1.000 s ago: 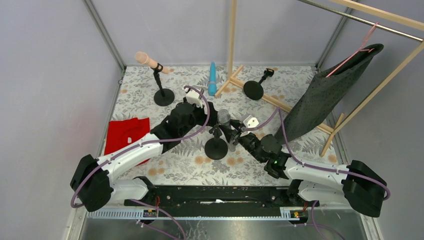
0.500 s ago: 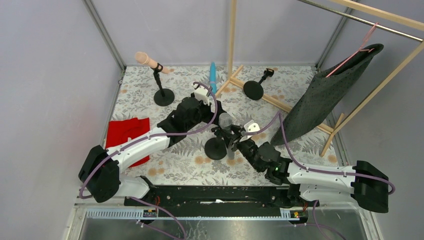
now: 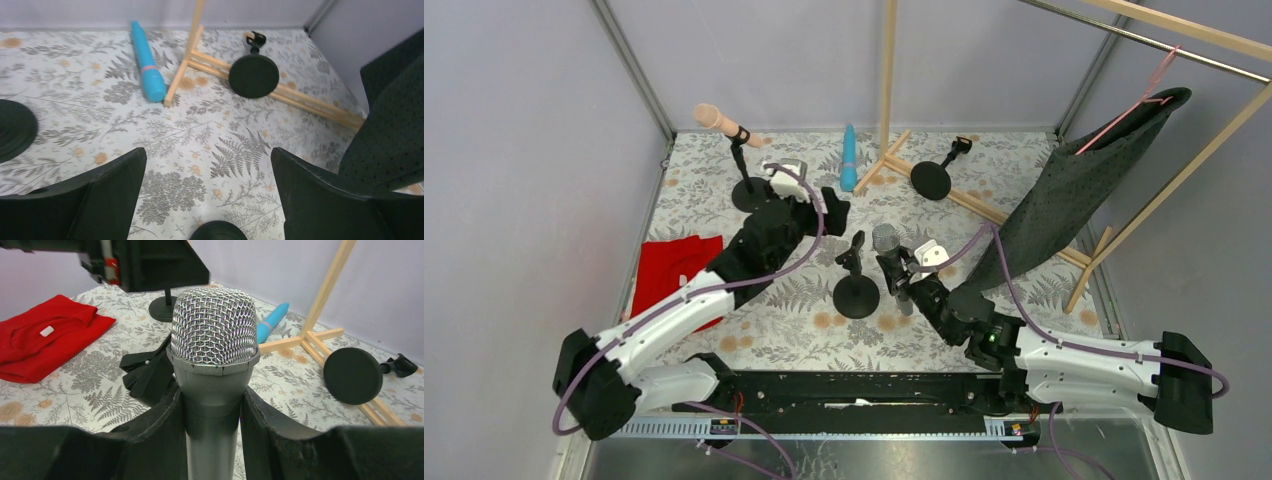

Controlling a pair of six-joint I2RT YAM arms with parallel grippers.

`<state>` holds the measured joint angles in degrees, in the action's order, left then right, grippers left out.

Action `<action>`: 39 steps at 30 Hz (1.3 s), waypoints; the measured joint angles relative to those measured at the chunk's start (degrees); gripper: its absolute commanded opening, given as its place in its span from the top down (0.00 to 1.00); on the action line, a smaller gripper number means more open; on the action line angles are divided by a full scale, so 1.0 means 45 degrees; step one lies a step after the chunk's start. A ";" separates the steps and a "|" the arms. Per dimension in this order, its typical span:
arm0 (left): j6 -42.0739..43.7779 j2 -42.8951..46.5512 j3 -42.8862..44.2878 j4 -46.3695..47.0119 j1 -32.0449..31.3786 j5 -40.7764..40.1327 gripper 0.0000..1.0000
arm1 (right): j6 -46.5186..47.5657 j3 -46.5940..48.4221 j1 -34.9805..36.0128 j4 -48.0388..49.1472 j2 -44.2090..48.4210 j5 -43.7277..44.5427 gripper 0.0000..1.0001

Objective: Attach the microphones to the stand

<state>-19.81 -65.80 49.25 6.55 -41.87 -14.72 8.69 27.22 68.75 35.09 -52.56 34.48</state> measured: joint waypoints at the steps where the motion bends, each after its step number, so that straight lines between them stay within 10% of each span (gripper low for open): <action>1: -0.0039 0.0355 -0.0136 -0.0044 0.0029 -0.0301 0.01 | 0.0131 -0.0005 0.0000 -0.0136 0.0126 0.0005 1.00; 17: 0.0826 0.2730 -0.0432 -0.1549 0.0141 0.1292 0.01 | 0.0879 0.1948 0.0000 -0.3759 0.1588 -0.3973 1.00; 39: 0.2176 0.2059 0.0651 -0.1530 -0.1375 0.2268 0.01 | -0.0112 0.4410 -0.0010 -0.5707 -0.0491 -0.3526 1.00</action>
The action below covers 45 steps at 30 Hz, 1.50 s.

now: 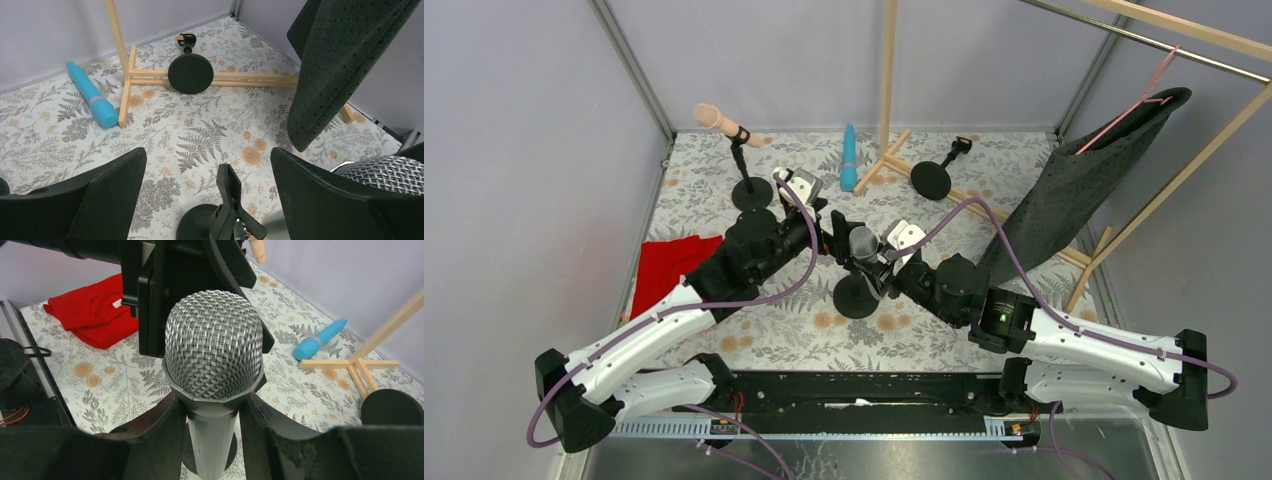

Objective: Attach the microphones to the stand

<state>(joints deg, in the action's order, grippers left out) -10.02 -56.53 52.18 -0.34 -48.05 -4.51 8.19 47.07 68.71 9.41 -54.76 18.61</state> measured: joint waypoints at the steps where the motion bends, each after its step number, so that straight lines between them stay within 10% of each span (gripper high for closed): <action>1: 0.0039 -0.0024 0.0029 0.0000 -0.0068 -0.0024 0.01 | -0.0024 0.0000 0.0000 -0.0097 -0.0015 0.0029 1.00; 26: -0.0539 0.0379 -0.1481 0.0369 -0.2011 -0.1909 0.01 | 0.0661 0.0180 -0.0262 -0.1651 0.1778 0.3507 1.00; 34: -0.1015 0.0374 -0.1855 0.0112 -0.2783 -0.3269 0.01 | 0.1015 0.0826 -0.3949 -0.1185 0.0505 0.1540 1.00; 45: -0.1375 0.0486 -0.3667 0.1243 -0.3211 -0.4541 0.01 | 0.1569 0.1739 -0.4609 0.0223 -0.1365 -0.1292 1.00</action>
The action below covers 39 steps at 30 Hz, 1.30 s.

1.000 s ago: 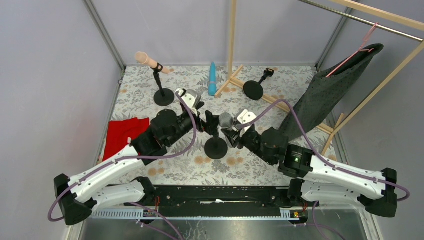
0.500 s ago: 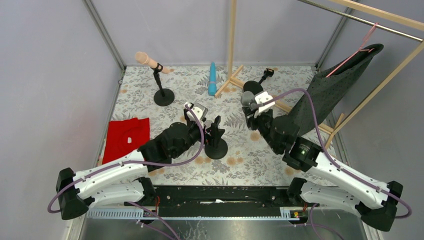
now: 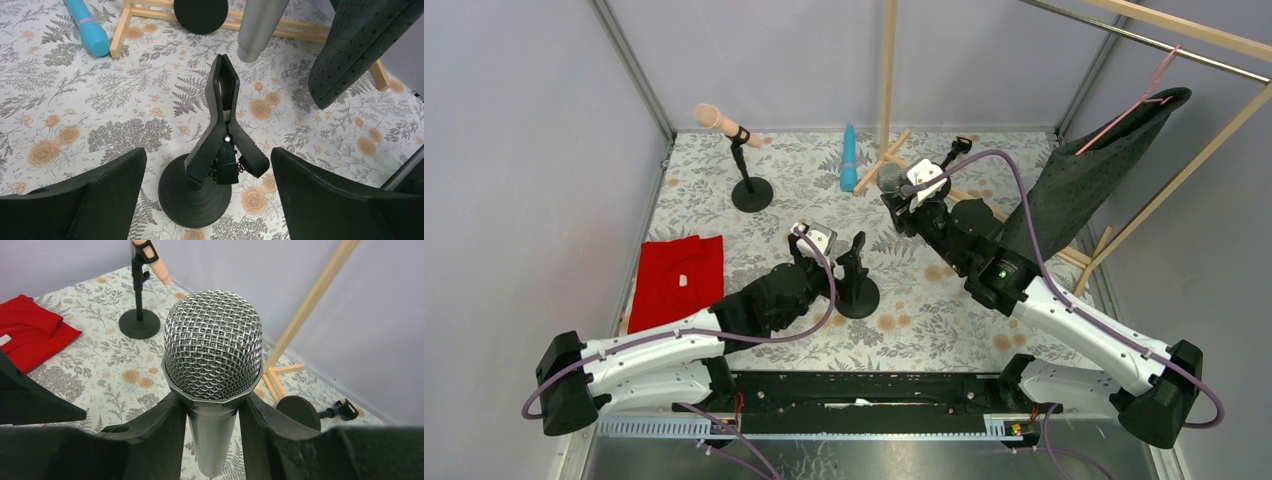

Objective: Attach the microphones to the stand

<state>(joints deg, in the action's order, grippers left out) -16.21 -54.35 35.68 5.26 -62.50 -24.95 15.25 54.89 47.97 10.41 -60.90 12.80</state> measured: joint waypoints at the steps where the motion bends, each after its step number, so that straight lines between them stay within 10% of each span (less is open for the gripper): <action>1: -0.0019 0.0000 -0.0063 0.0165 -0.0053 -0.0092 0.01 | 0.0005 0.0000 -0.0005 0.0121 -0.0034 -0.0102 1.00; 19: -0.0087 -0.0019 -0.0641 0.1292 -0.0306 -0.0544 0.20 | 0.0748 -0.0661 -0.0029 0.2147 0.0141 -0.3381 1.00; 34: -0.0355 -0.0296 -0.0680 0.1627 -0.0374 -0.0602 0.83 | 0.1671 -0.0918 -0.0029 0.1792 0.0282 -0.4648 1.00; 39: -0.0238 -0.0282 -0.0748 0.1724 -0.0374 -0.0627 0.90 | 0.1758 -0.0918 -0.0034 0.1787 0.0253 -0.5124 1.00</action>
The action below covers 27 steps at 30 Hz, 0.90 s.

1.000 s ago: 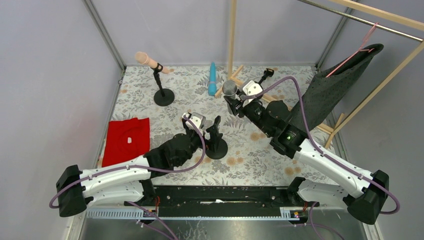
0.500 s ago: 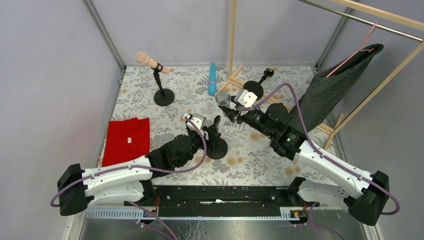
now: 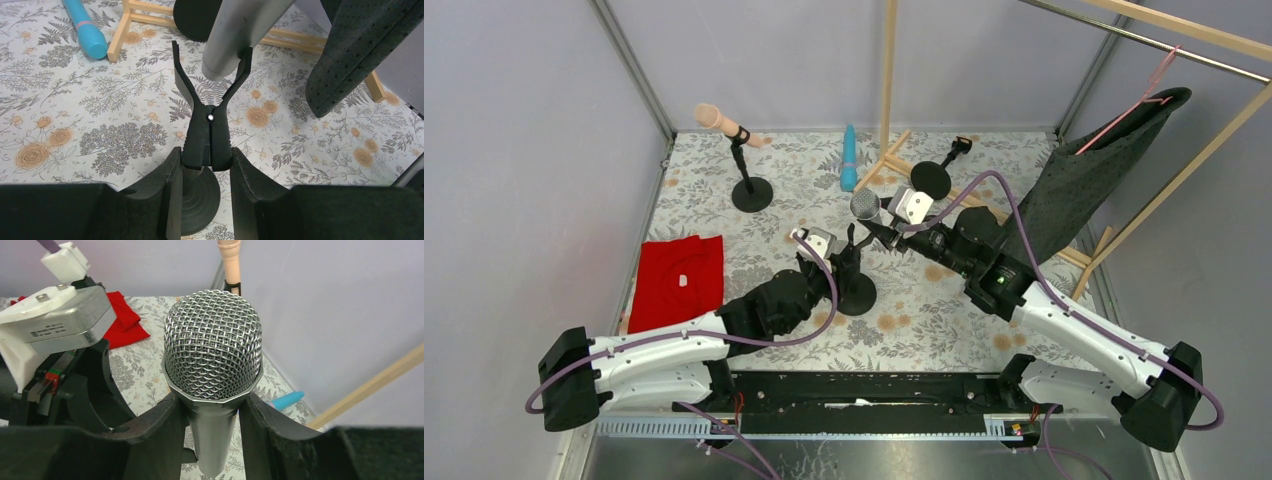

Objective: Attach the microphones to the stand

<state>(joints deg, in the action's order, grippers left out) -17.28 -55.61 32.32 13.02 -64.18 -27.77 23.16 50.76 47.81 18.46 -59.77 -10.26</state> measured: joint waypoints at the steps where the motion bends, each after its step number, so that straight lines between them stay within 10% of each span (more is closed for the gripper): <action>1: 0.0019 0.0005 -0.0015 0.0015 0.0005 -0.0015 0.90 | 0.0010 0.0000 0.0000 0.0000 -0.0024 -0.0117 1.00; 27: 0.0209 0.0015 -0.0024 0.0015 -0.0044 0.0010 0.94 | -0.0097 0.0185 -0.0073 -0.0646 -0.1117 -0.1967 1.00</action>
<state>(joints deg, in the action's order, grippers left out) -16.34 -55.55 32.21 13.08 -64.38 -27.73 22.72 51.59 47.48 15.55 -64.79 -19.11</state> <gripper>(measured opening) 0.347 0.455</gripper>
